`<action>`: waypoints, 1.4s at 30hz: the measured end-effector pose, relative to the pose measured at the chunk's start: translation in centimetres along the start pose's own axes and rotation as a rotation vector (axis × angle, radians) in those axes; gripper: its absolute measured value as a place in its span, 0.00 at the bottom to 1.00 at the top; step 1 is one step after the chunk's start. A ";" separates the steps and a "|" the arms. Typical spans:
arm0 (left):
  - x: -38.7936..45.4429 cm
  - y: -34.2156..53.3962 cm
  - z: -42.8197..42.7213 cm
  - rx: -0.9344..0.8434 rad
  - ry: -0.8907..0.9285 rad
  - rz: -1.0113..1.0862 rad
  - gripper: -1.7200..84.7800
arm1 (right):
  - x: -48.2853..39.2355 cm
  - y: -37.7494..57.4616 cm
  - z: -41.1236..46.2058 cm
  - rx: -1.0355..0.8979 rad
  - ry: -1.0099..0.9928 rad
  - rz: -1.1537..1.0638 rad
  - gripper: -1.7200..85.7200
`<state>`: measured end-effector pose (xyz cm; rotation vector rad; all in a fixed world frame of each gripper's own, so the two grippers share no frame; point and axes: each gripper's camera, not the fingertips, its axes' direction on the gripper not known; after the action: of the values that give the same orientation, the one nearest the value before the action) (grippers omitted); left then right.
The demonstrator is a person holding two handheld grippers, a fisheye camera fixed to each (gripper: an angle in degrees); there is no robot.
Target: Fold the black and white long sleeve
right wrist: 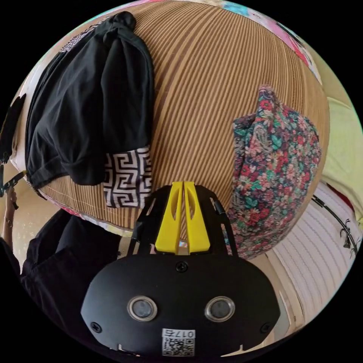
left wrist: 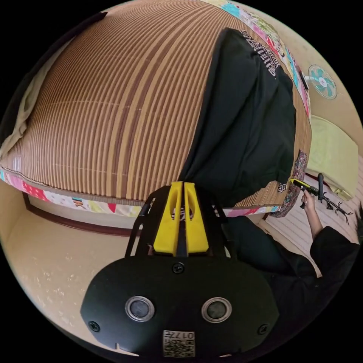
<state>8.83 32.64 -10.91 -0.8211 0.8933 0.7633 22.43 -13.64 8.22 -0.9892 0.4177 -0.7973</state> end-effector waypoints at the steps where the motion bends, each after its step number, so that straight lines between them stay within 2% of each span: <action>1: -2.3 -0.6 -2.4 0.042 -0.019 -0.050 0.03 | 2.4 -0.5 -1.7 0.037 0.041 0.047 0.04; 2: -3.4 -0.8 -3.8 0.072 -0.026 -0.073 0.02 | 3.7 -0.7 -2.6 0.060 0.057 0.078 0.04; 5: -8.9 0.1 -12.4 0.346 -0.125 -0.261 0.03 | 7.4 -0.7 -6.6 0.190 -0.024 0.110 0.05; 7: -11.1 2.8 -16.6 0.553 -0.140 -0.382 0.09 | 6.5 -0.4 -6.1 0.199 -0.242 0.038 0.10; 9: -11.2 3.9 -16.7 0.597 -0.057 -0.372 0.13 | 3.7 -0.3 -3.5 0.125 -0.369 -0.019 0.13; 11: -9.9 3.6 -14.4 0.532 0.054 -0.298 0.13 | 0.1 0.1 -0.2 0.034 -0.355 -0.062 0.12; 12: -8.4 3.1 -12.2 0.460 0.114 -0.236 0.13 | -2.1 0.5 1.9 -0.040 -0.266 -0.088 0.10; 14: -5.6 2.6 -9.1 0.361 0.178 -0.138 0.13 | -4.6 2.0 2.5 -0.011 -0.150 -0.170 0.07; 16: -2.7 2.7 -6.0 0.284 0.265 -0.029 0.14 | -5.2 2.7 2.0 -0.053 0.098 -0.283 0.06; 18: -1.6 3.1 -4.3 0.243 0.300 0.020 0.14 | -2.2 2.8 -0.1 0.018 0.296 -0.217 0.05; 20: -1.4 3.7 -3.9 0.236 0.283 0.007 0.15 | 3.4 2.9 -3.5 0.148 0.425 0.025 0.05; 21: -1.6 4.2 -4.2 0.261 0.272 0.002 0.15 | 7.8 3.7 -6.3 0.245 0.402 0.268 0.06; 22: -1.7 4.5 -4.5 0.281 0.260 -0.004 0.15 | 11.7 5.5 -8.7 0.362 0.238 0.484 0.07; 23: -1.8 4.6 -4.6 0.285 0.254 -0.008 0.16 | 13.2 6.5 -9.3 0.416 0.120 0.555 0.07; 24: -2.0 4.7 -4.6 0.282 0.236 -0.022 0.16 | 14.4 7.8 -9.5 0.497 -0.104 0.582 0.09; 25: -2.2 4.6 -4.4 0.268 0.219 -0.036 0.17 | 13.3 7.6 -8.5 0.500 -0.256 0.480 0.10; 26: -2.3 4.6 -4.2 0.258 0.214 -0.043 0.17 | 12.1 7.2 -7.7 0.469 -0.294 0.417 0.11; 28: -2.6 4.2 -3.3 0.208 0.210 -0.058 0.15 | 5.4 5.6 -3.1 0.284 -0.381 0.152 0.12; 32: -3.3 4.2 -3.7 0.166 0.168 -0.027 0.08 | -3.3 6.8 3.6 0.062 -0.341 -0.091 0.06; 34: -4.5 5.5 -4.2 0.109 0.177 -0.004 0.07 | -5.2 10.7 5.2 0.072 -0.265 -0.122 0.04; 36: -5.9 7.3 -4.9 0.108 0.168 0.011 0.07 | -5.6 13.8 6.2 0.025 -0.183 -0.116 0.03; 39: -8.9 10.1 -4.8 0.050 0.171 -0.040 0.07 | -4.6 18.5 9.6 -0.149 -0.080 -0.046 0.03; 42: -12.9 11.8 -5.2 0.052 0.261 -0.174 0.09 | -2.1 21.6 9.8 -0.142 -0.124 0.040 0.03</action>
<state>-8.26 30.96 -4.85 -0.9529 1.0534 0.4857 36.05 0.20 -5.56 -1.1530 0.3899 -0.6731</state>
